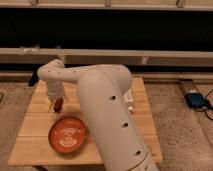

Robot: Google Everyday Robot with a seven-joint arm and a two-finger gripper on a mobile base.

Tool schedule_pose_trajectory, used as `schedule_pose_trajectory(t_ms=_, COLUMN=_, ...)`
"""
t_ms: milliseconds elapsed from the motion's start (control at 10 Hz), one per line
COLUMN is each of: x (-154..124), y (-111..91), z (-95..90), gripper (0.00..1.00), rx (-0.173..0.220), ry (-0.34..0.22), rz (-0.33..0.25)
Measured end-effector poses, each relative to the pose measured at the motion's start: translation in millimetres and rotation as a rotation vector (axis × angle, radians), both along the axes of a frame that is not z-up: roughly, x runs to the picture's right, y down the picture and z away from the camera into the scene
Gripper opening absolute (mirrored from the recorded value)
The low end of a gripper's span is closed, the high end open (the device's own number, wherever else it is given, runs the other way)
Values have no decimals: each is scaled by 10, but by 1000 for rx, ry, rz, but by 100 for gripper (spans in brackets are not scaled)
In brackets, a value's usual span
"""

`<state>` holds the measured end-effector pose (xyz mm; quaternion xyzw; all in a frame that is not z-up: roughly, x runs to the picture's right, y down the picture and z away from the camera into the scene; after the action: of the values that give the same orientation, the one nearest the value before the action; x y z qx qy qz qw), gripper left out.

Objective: Place the pepper in the ceramic bowl

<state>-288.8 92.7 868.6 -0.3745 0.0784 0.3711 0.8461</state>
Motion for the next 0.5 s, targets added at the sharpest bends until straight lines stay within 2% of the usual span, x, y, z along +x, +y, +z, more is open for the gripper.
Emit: schedule_pose_trajectory(t_ms=500, x=-136, y=8, z=421, gripper=80, rx=7, ry=2, rz=-12)
